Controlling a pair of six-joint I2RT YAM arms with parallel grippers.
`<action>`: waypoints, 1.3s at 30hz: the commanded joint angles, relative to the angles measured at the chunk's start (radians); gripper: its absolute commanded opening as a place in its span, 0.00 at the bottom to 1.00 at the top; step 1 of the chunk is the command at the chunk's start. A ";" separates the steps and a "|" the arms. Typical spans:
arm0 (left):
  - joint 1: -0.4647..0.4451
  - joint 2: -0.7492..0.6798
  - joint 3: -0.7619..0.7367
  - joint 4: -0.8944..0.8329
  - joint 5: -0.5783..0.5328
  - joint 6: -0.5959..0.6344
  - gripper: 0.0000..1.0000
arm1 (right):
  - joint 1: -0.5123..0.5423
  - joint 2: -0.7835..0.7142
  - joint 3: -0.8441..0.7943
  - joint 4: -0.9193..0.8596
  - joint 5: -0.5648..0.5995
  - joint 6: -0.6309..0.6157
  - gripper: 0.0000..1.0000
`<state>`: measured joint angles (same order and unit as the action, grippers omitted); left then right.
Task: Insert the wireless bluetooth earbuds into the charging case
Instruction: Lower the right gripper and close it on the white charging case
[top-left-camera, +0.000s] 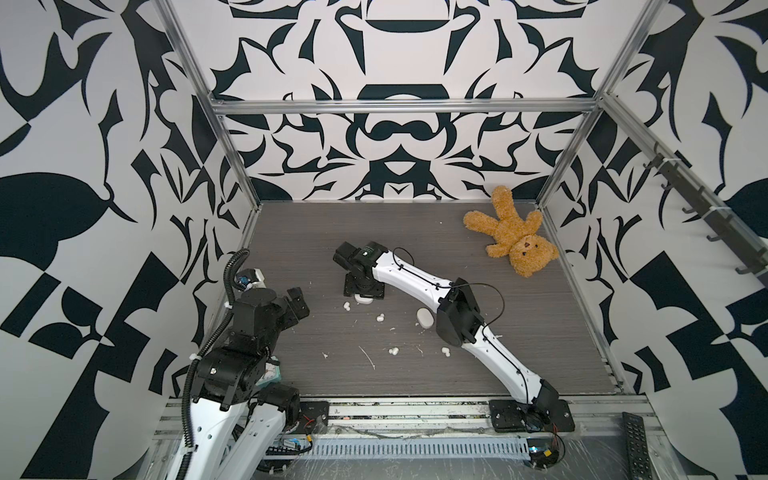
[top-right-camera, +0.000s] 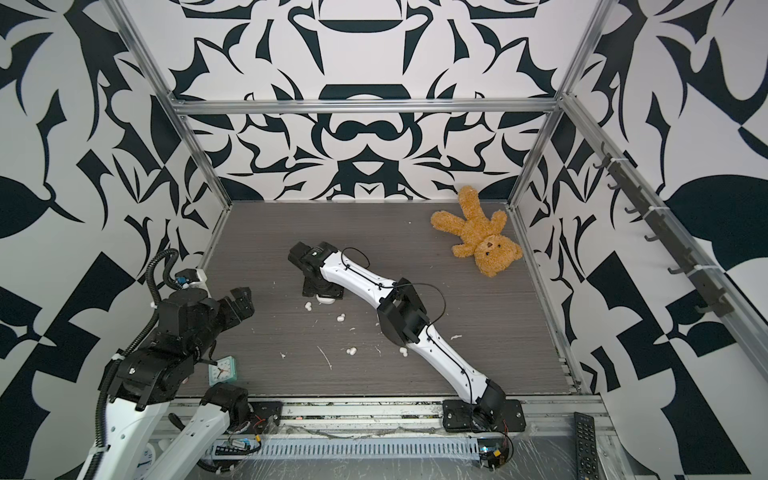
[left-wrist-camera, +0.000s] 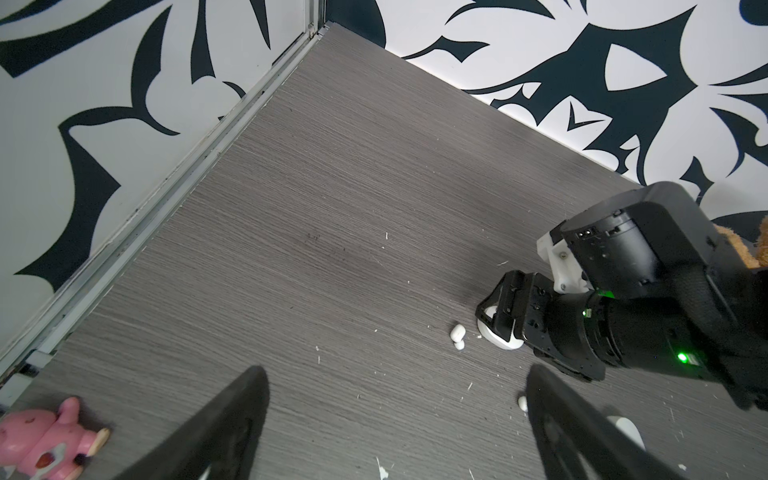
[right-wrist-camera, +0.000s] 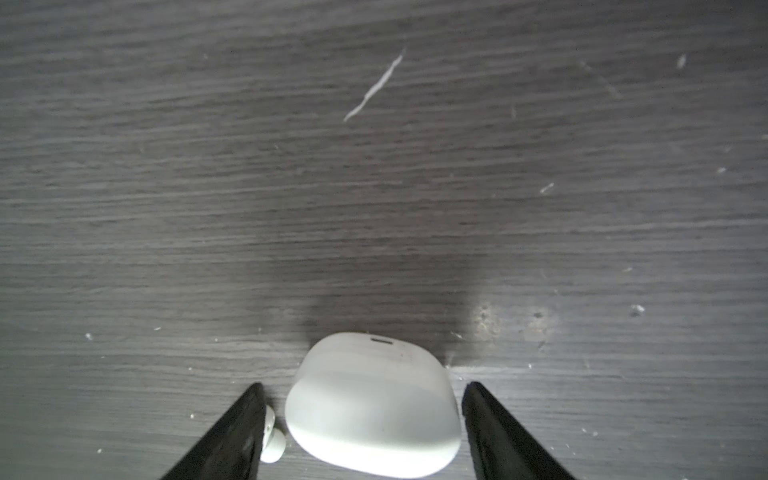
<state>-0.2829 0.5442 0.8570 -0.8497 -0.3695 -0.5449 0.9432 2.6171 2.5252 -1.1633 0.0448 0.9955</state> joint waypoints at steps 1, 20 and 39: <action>-0.004 -0.009 -0.013 -0.009 0.004 -0.001 0.99 | -0.002 -0.010 -0.013 -0.008 0.015 0.012 0.75; -0.004 -0.004 -0.013 -0.008 0.004 -0.001 0.99 | -0.002 -0.025 -0.043 -0.004 0.020 0.011 0.69; -0.004 0.003 -0.013 -0.008 0.005 -0.001 0.99 | -0.002 -0.058 -0.042 -0.013 0.045 0.000 0.69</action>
<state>-0.2829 0.5453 0.8570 -0.8497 -0.3695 -0.5446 0.9432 2.6171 2.4817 -1.1545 0.0608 0.9951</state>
